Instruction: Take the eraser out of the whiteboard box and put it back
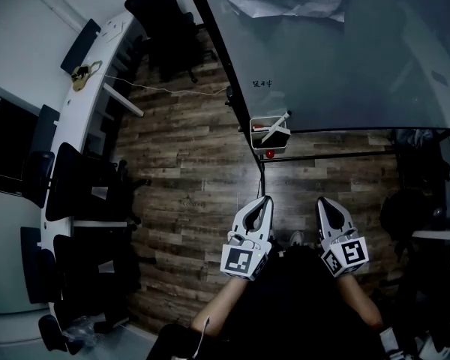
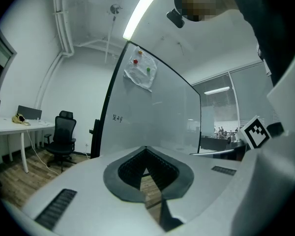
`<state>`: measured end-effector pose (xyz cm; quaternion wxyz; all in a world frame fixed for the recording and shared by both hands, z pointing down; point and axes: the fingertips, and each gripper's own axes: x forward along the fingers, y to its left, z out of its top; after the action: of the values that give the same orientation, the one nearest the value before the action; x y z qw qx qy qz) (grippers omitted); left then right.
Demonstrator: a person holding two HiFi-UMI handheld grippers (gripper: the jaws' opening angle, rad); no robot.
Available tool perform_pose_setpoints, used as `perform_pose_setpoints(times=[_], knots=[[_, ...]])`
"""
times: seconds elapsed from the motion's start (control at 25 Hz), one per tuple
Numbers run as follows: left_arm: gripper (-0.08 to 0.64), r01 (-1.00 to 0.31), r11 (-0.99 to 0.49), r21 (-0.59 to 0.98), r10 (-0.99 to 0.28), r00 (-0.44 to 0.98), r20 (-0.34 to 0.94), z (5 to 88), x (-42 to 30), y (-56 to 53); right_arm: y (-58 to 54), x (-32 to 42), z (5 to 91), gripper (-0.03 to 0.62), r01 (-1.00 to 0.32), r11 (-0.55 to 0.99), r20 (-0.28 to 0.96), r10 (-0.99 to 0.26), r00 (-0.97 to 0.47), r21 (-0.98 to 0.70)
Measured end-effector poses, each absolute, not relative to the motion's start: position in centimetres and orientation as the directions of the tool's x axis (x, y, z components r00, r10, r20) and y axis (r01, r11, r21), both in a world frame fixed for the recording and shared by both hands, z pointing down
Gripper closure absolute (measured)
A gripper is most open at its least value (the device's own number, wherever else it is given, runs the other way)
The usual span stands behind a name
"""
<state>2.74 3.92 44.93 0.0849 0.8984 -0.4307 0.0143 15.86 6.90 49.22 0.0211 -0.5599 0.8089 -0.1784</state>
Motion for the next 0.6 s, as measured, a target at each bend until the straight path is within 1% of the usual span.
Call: perform_pose_setpoints(times=[0.6], knots=[[0.554,-0.766,-0.629,0.136,-0.763,0.641,0.082,44.9,5.0,3.6,6.6,16.9,48.9,0.577,-0.890,0.337,0.157,-0.905,-0.396,-0.307]])
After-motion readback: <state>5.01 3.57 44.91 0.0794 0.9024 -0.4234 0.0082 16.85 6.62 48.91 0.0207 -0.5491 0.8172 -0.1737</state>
